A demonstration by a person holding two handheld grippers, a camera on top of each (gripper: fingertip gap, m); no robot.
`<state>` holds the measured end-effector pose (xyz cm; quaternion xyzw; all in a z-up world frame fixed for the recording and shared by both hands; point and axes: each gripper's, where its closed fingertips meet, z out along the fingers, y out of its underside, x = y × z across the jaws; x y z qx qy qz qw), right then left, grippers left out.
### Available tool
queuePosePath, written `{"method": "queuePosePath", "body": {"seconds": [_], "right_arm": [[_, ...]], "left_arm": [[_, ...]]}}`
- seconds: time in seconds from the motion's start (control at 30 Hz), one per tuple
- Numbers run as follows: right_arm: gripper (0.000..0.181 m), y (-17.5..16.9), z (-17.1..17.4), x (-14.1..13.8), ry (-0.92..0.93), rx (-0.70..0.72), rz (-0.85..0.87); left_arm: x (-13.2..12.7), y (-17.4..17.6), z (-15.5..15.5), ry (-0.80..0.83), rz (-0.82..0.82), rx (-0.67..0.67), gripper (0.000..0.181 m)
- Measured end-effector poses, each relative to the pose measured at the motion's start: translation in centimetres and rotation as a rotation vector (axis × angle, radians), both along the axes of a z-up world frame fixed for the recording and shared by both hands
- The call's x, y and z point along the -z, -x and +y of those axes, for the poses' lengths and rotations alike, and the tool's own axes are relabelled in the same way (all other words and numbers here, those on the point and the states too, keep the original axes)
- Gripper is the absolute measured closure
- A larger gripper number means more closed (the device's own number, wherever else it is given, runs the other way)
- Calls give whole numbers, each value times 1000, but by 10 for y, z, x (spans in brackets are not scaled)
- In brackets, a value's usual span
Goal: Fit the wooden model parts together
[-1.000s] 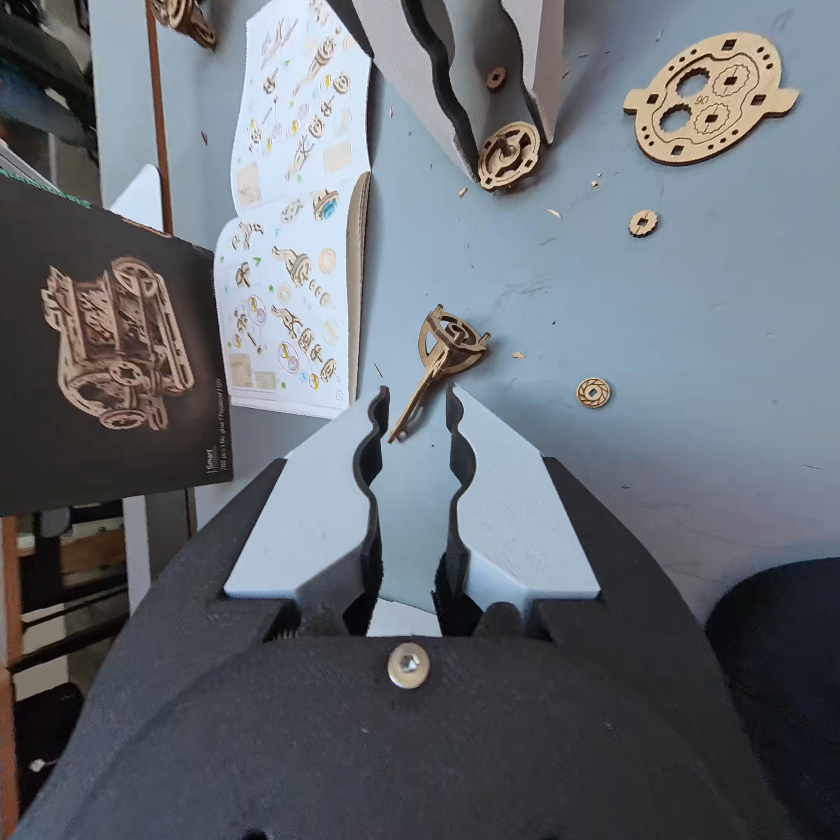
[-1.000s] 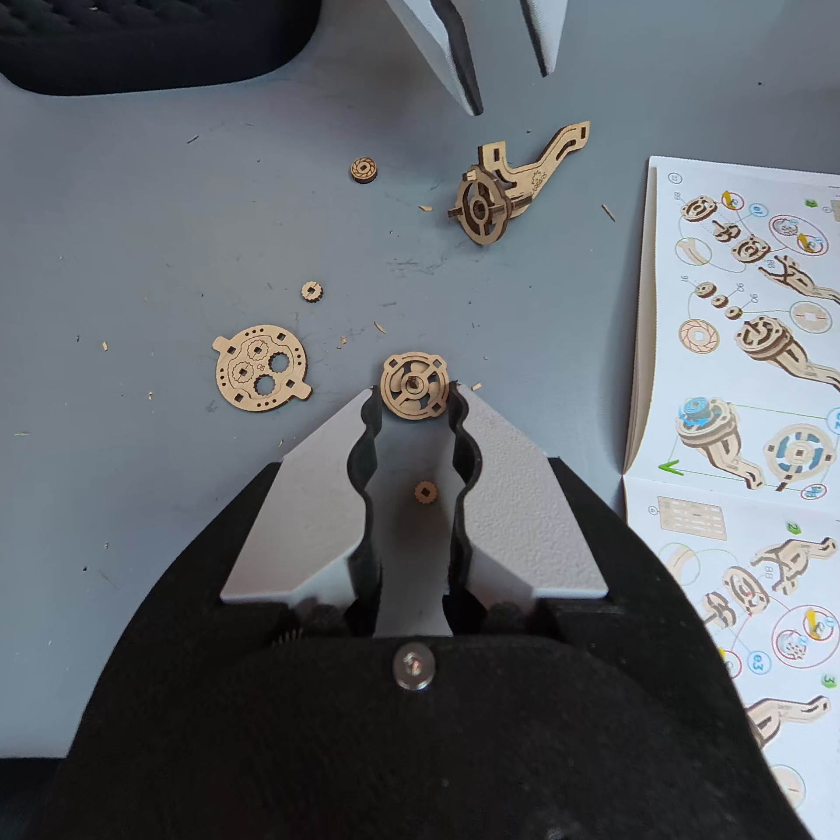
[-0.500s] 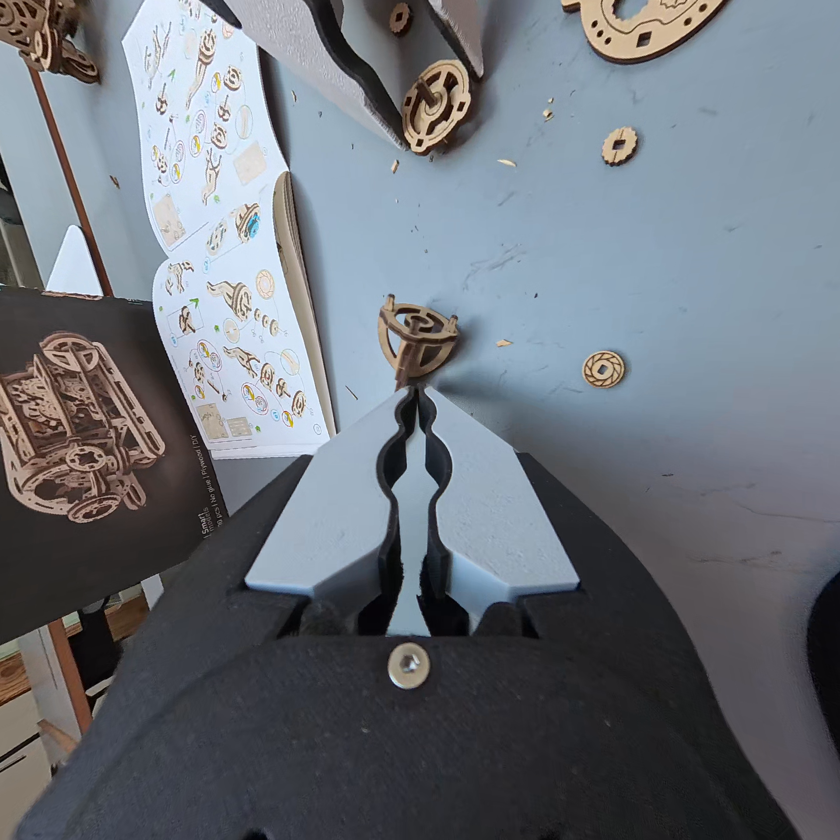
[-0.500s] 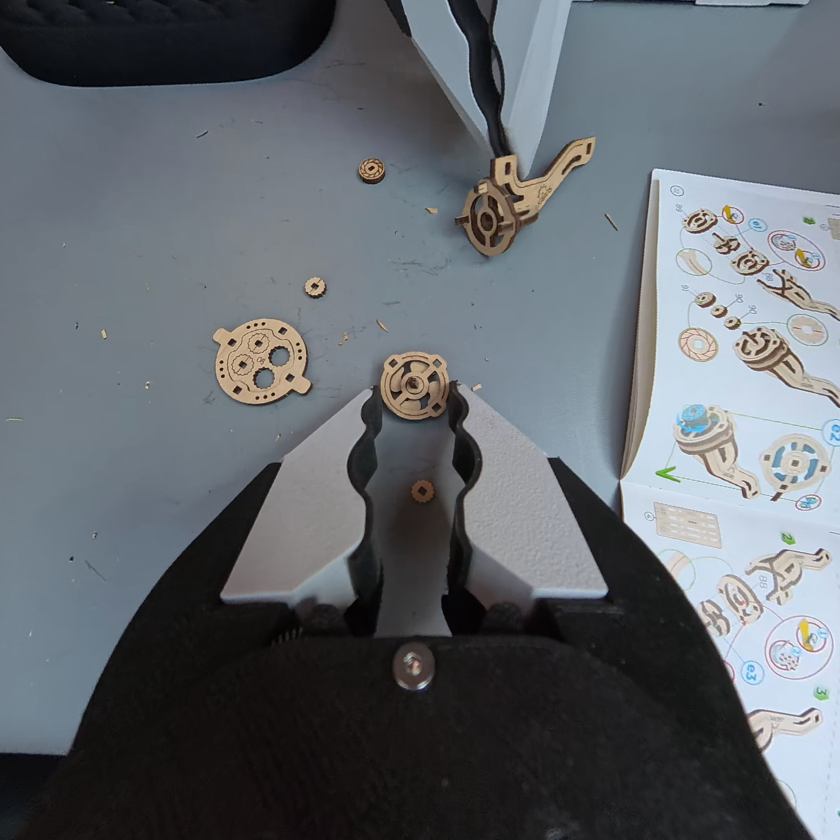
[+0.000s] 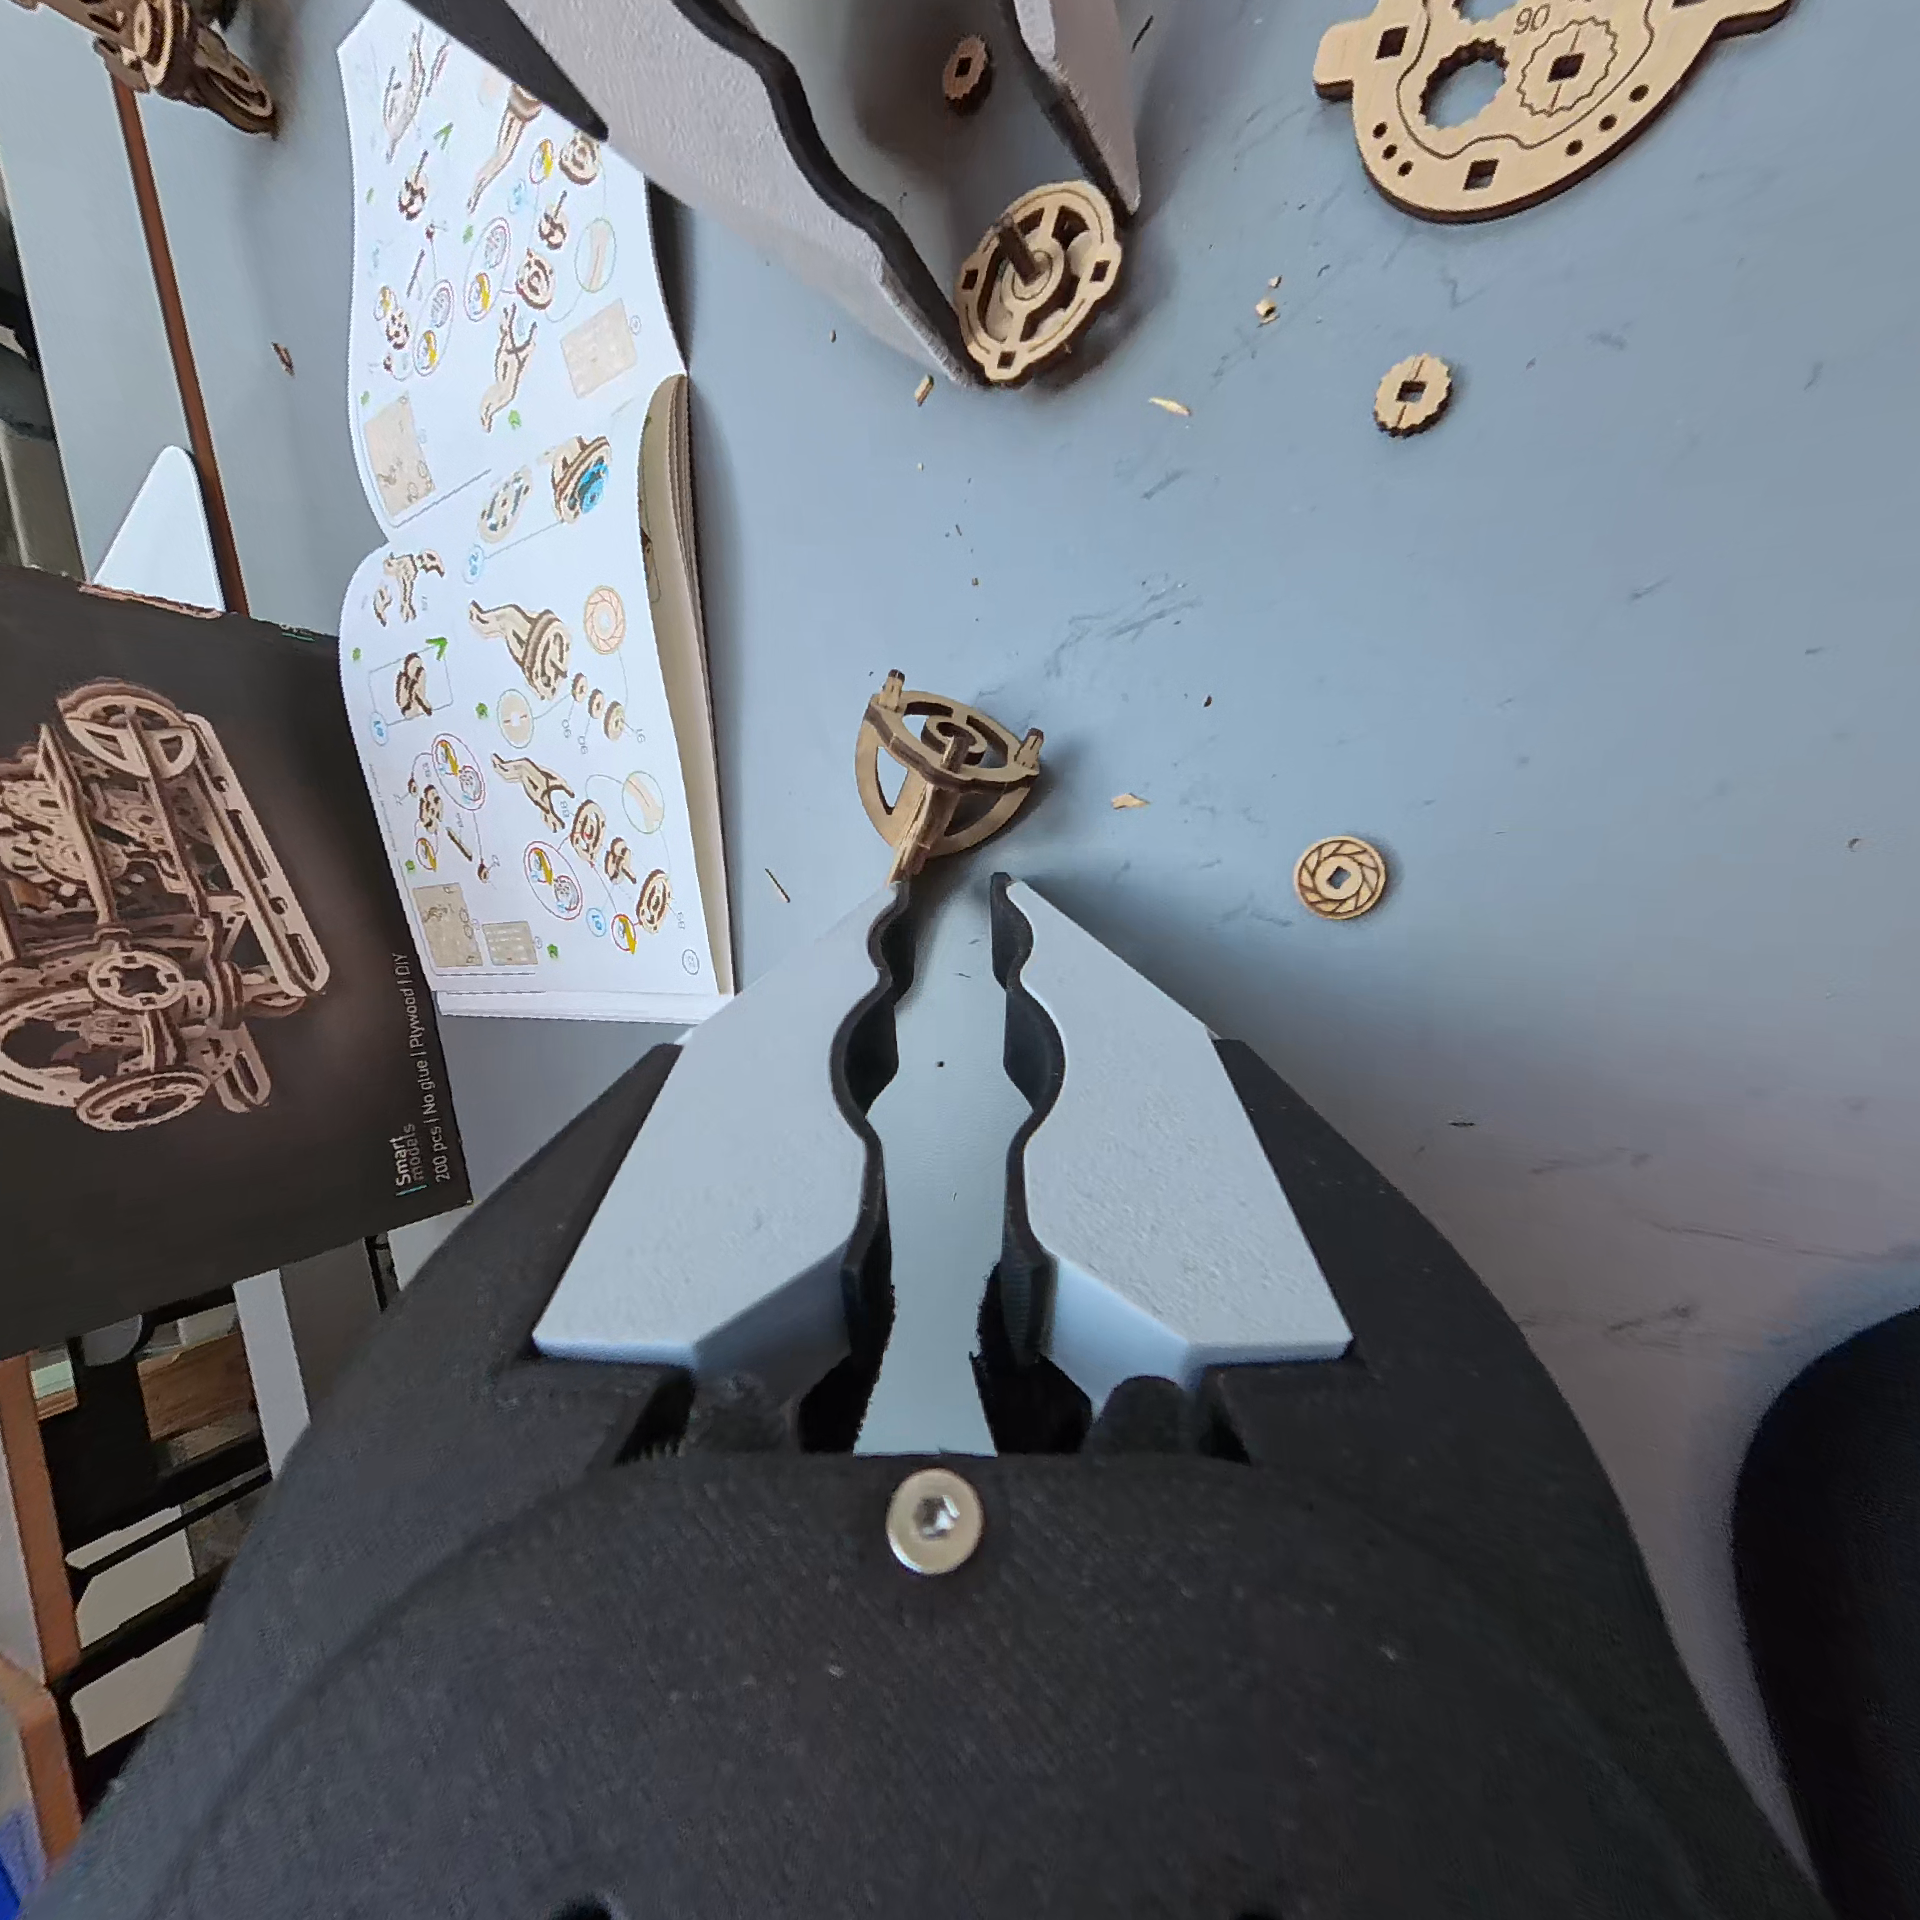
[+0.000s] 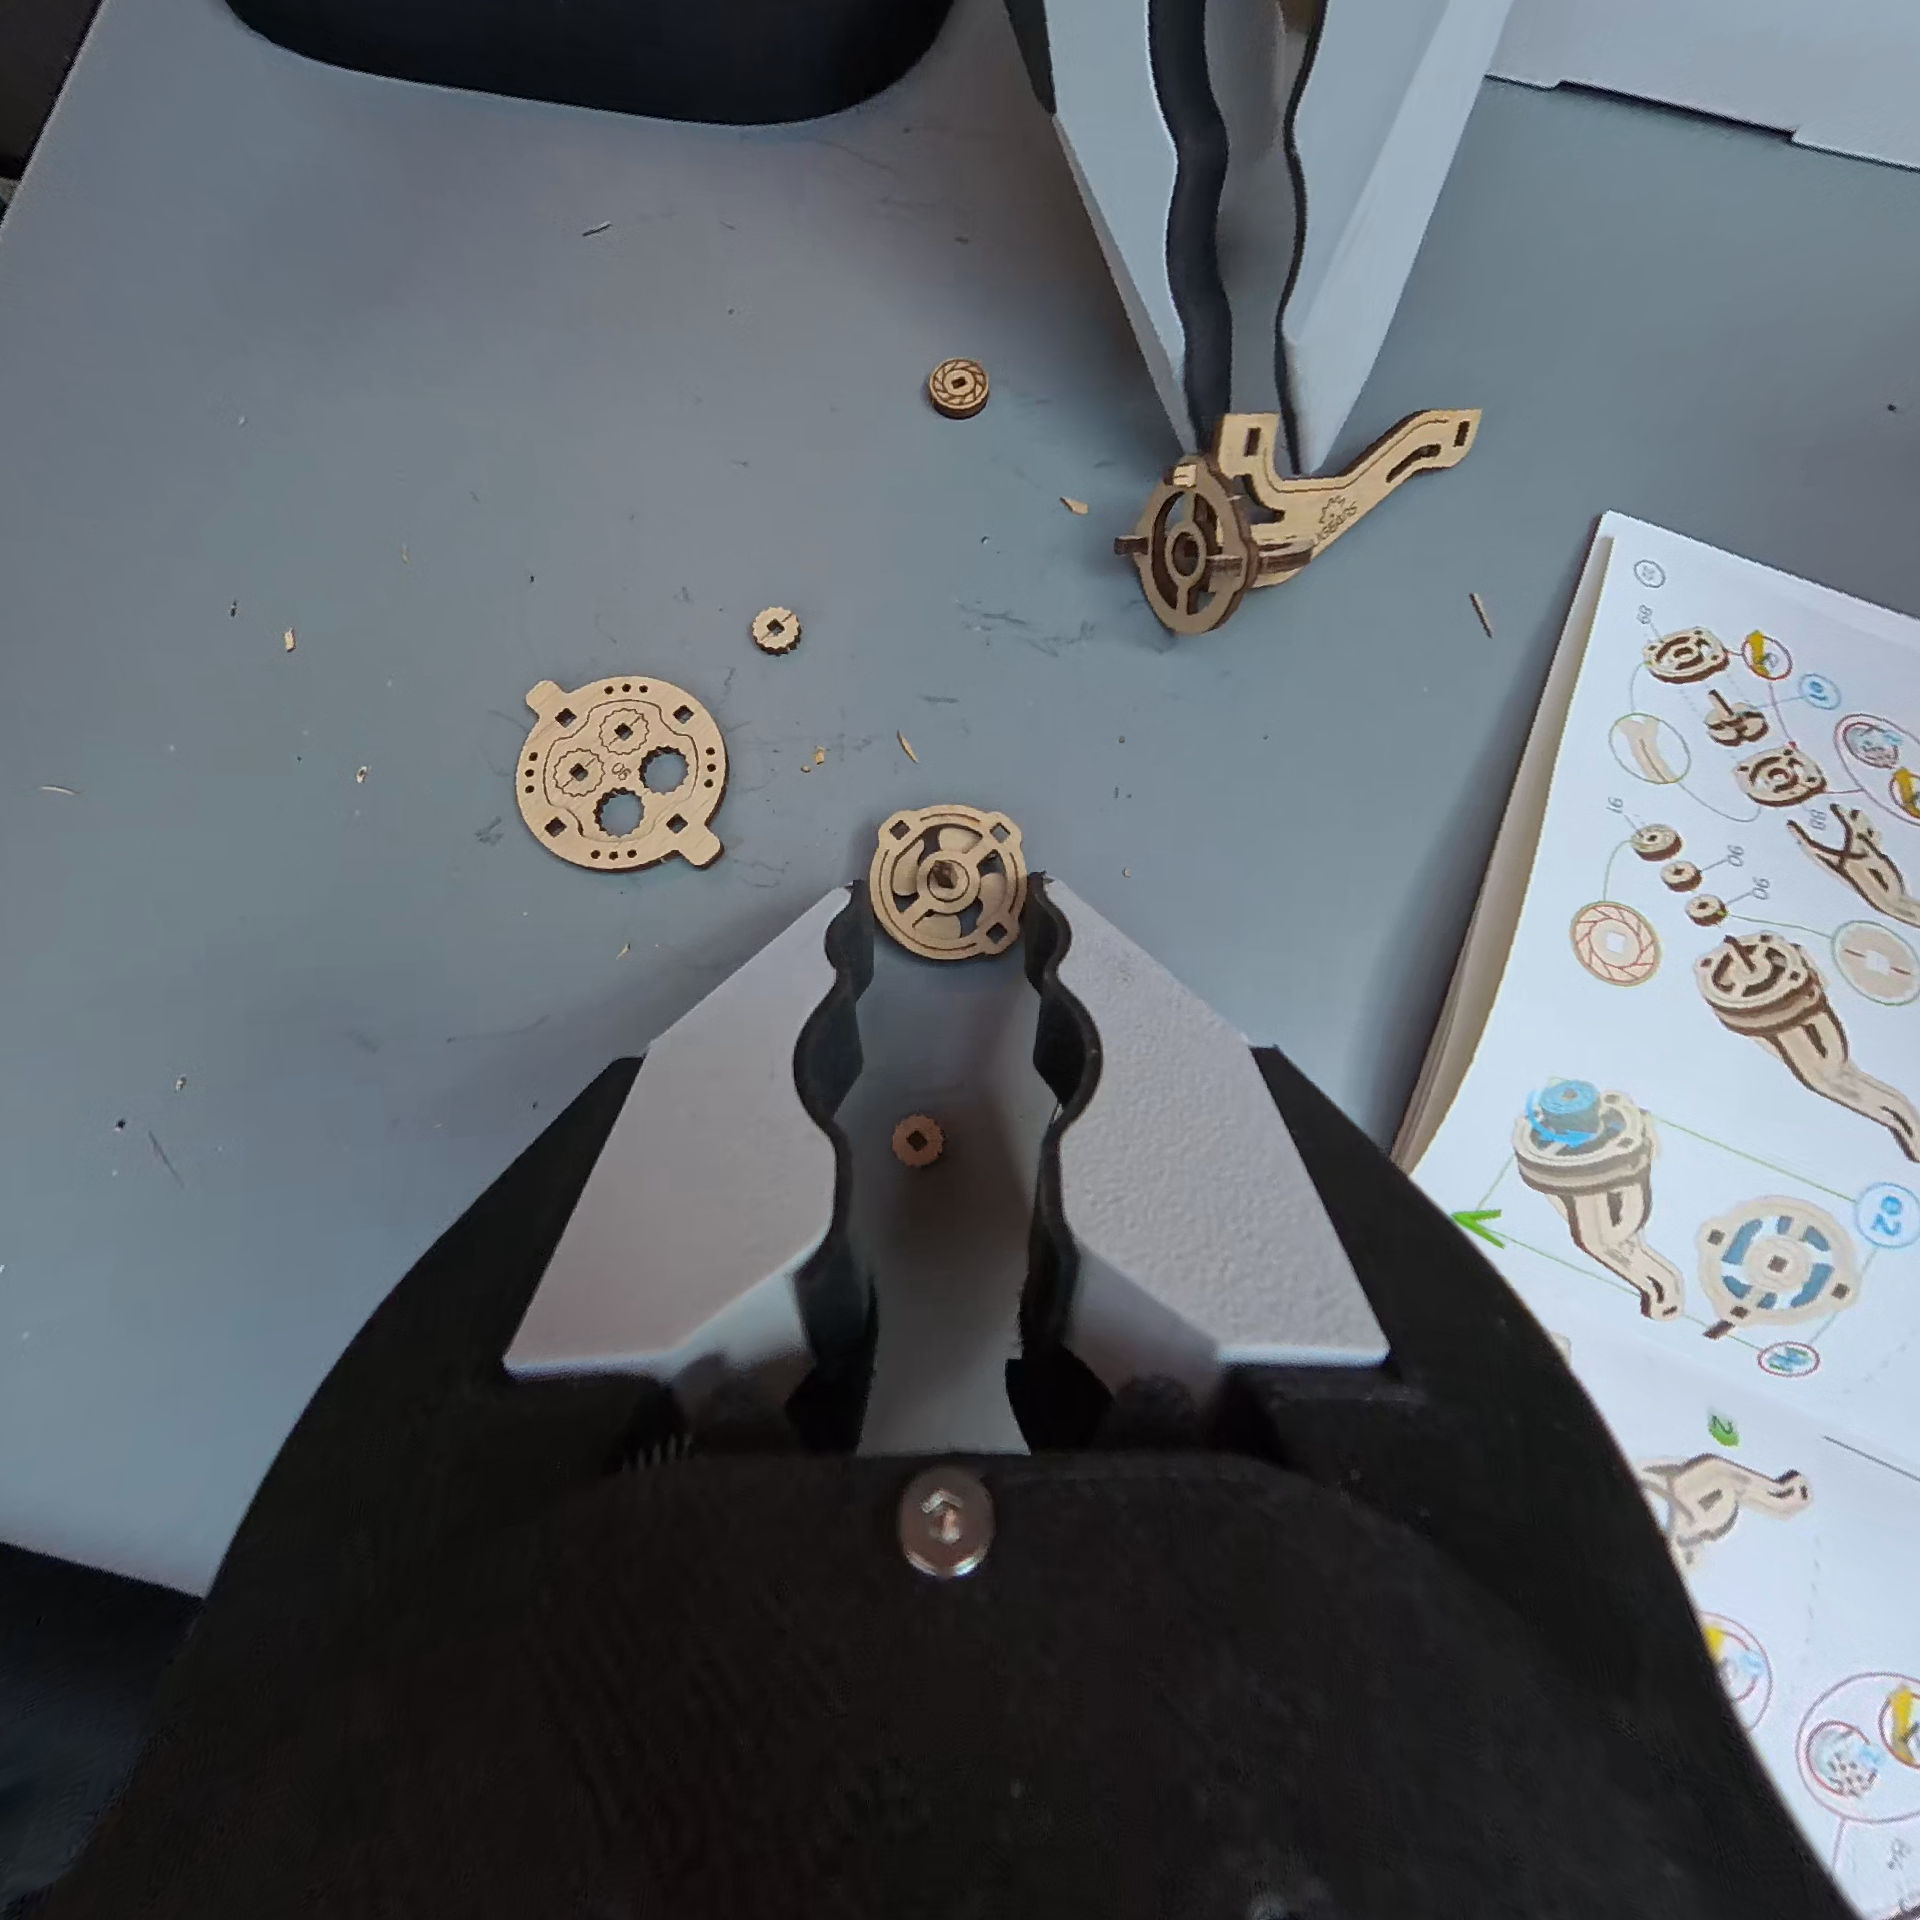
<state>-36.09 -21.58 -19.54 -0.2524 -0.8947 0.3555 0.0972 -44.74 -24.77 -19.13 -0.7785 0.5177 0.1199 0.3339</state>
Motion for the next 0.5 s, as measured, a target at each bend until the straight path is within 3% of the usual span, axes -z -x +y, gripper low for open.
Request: {"method": "queuePosePath", "body": {"seconds": [0.3, 0.5], "right_arm": [[153, 7, -3, -1, -30, -117, 27], [153, 9, -5, -1, -45, -141, 31]], "left_arm": [[-5, 7, 6, -2, 36, -13, 173], [-6, 1, 7, 7, 43, 32, 164]]}}
